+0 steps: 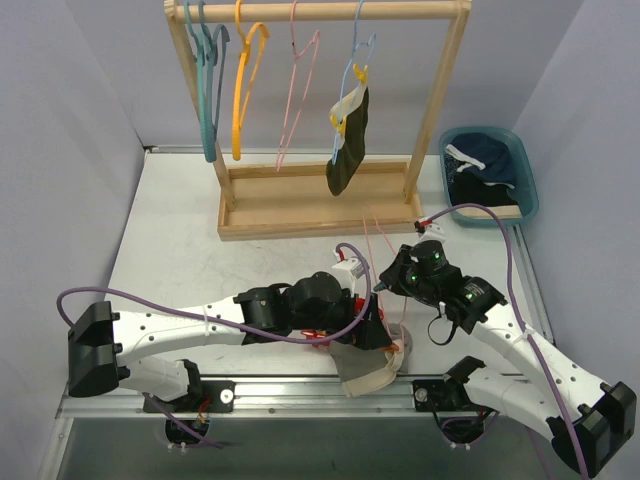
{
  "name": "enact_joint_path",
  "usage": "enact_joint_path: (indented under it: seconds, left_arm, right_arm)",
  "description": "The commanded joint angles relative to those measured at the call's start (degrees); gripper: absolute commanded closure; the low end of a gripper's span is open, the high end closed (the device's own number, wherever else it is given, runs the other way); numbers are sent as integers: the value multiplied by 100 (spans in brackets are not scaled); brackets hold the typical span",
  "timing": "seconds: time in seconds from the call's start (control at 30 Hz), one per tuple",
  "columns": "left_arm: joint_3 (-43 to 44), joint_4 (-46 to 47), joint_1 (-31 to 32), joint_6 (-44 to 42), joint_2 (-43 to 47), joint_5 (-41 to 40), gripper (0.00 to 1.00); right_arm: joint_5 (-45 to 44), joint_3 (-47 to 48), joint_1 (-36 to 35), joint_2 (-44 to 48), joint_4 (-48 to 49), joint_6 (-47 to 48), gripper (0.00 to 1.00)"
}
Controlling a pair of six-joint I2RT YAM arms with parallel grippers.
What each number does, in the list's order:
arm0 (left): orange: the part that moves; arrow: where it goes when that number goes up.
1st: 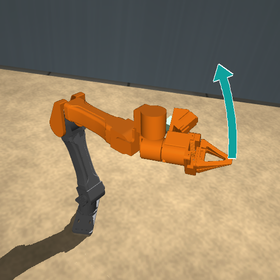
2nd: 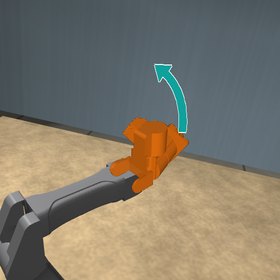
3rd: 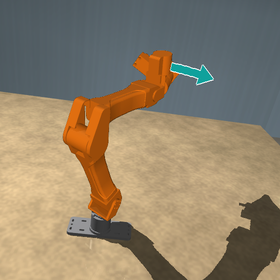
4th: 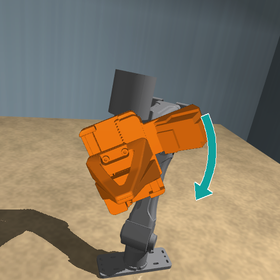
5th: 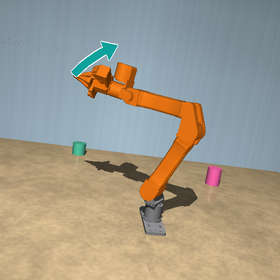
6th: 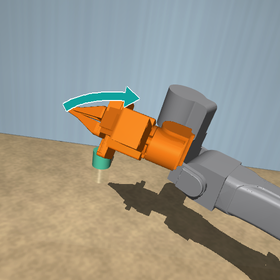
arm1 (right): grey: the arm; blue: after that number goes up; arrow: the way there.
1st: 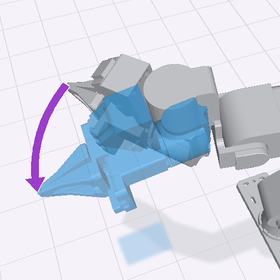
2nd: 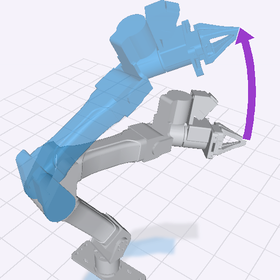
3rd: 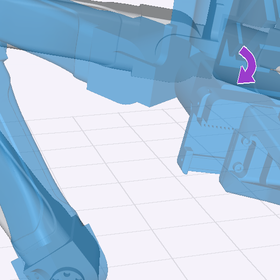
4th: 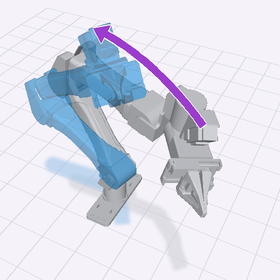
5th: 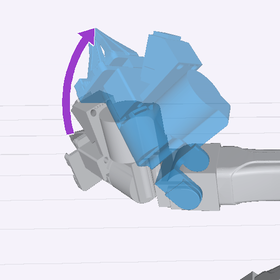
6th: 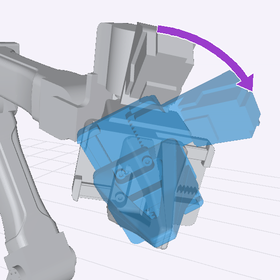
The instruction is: Remove the underwear clipped to the hanger
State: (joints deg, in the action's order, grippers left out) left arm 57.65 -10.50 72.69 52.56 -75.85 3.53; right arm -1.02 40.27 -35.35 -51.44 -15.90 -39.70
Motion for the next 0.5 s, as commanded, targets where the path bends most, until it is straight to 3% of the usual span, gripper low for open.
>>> enact_joint_path:
  seconds: [0.0,0.47]
  left_arm:
    - [19,224,53,659,141,25,5]
    - [-131,638,62,1257,-597,412,5]
  right_arm:
    - [-399,113,-7,11,228,-231,100]
    - [-557,-2,-7,73,412,-319,100]
